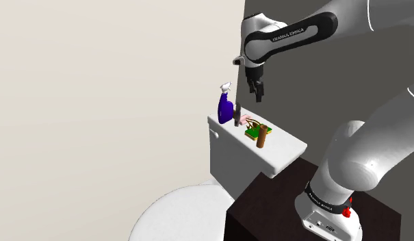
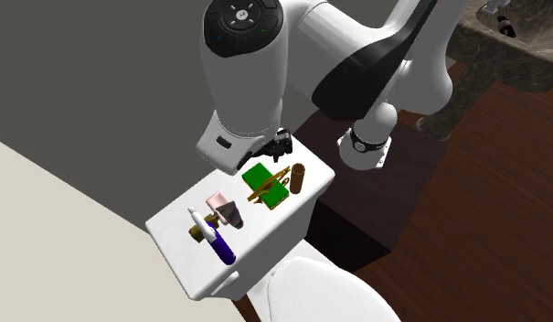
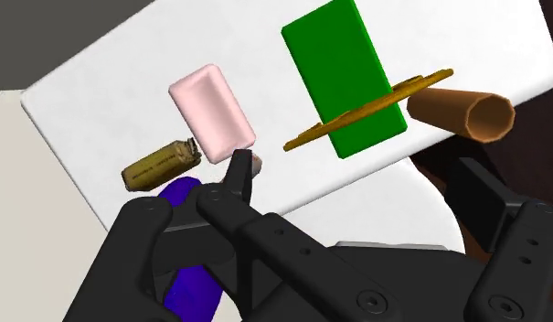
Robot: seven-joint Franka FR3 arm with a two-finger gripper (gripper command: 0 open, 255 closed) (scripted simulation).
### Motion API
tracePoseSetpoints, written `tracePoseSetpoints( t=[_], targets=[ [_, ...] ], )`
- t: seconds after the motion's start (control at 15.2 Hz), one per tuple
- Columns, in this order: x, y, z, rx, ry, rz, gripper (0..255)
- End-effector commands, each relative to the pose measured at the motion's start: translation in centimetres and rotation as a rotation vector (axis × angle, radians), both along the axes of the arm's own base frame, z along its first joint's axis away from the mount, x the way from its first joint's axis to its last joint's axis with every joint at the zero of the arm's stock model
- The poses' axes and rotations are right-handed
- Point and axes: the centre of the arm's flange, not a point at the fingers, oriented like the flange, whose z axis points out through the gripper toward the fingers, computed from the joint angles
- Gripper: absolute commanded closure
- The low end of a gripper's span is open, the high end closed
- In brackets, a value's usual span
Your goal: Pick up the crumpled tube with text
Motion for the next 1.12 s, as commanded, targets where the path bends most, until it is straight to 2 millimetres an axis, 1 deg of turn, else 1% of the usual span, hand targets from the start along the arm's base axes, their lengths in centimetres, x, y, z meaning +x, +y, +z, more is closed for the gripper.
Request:
tracePoseSetpoints(
  t=[0.0,0.33,0.4,0.86,0.99,1.06],
  targets=[
    [2.3,-0.4,-0.9,-0.006,0.008,0.123,0],
    [7.8,-0.4,-3.4,-0.018,0.025,0.411,0],
    [8.5,-0.3,-3.8,-0.019,0.028,0.451,0],
    [8.5,-0.3,-7.5,-0.019,0.028,0.451,0],
    [8.5,-0.3,-7.8,-0.019,0.028,0.451,0],
    [8.5,-0.3,-7.7,-0.019,0.028,0.451,255]
  ],
)
